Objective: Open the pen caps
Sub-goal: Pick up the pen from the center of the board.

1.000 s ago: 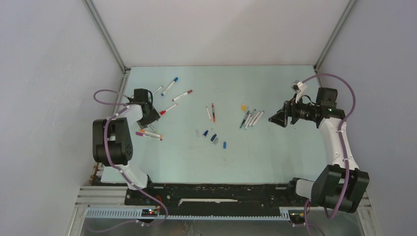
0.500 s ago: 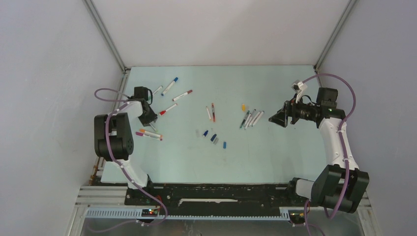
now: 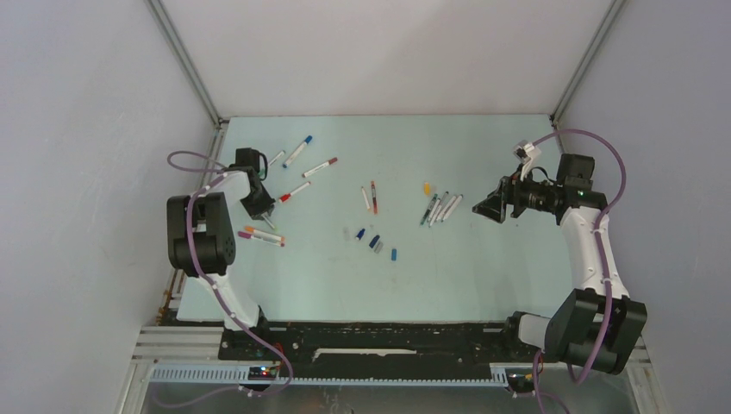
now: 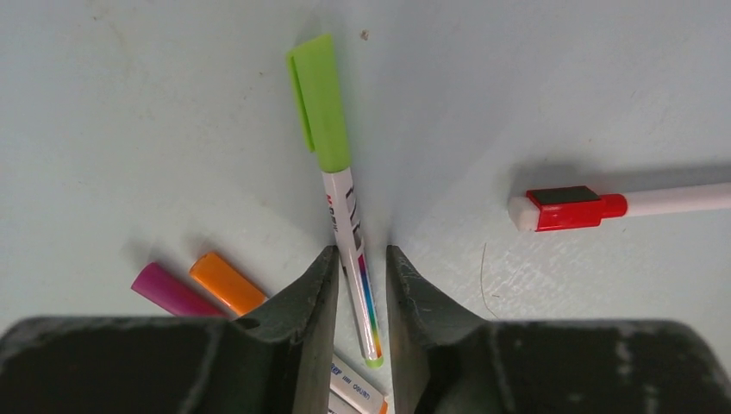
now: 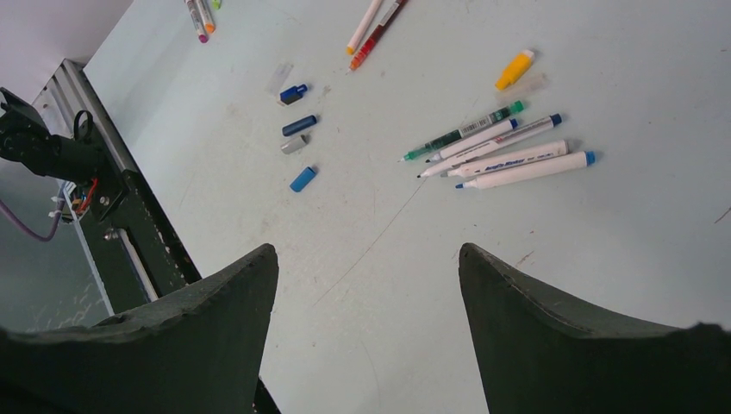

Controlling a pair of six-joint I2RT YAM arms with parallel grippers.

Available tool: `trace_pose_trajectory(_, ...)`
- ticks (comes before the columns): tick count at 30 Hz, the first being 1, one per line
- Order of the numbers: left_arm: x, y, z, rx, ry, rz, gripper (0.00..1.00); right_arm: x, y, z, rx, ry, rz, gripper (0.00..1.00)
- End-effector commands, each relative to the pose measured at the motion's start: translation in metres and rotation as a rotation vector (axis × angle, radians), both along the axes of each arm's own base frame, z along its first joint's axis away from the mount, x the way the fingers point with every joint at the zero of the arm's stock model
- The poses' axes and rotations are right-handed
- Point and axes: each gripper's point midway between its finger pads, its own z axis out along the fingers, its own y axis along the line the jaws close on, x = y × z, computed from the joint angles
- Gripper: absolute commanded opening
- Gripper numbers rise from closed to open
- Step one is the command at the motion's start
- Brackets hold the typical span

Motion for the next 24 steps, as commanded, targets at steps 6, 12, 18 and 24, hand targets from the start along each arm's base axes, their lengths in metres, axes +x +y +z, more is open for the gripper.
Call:
trace_pose_trajectory(6,0.004,-0.003,0.006,-0.021,0.000,-0.035,0.12,-0.003,0.000,0.015,0.018,-0.059,0.013,0.79)
trace_pose_trajectory(12,0.007,0.000,0.033,0.005,-0.089,-0.039,0.06,-0.006,0.001,0.018,0.031,-0.067,0.020,0.79)
trace_pose_trajectory(18,0.009,-0.006,0.055,-0.015,-0.180,-0.056,0.03,-0.010,0.002,0.022,0.048,-0.081,0.038,0.79)
trace_pose_trajectory(24,0.004,-0.024,0.079,-0.089,-0.291,-0.104,0.01,-0.018,0.008,0.026,0.073,-0.104,0.085,0.78)
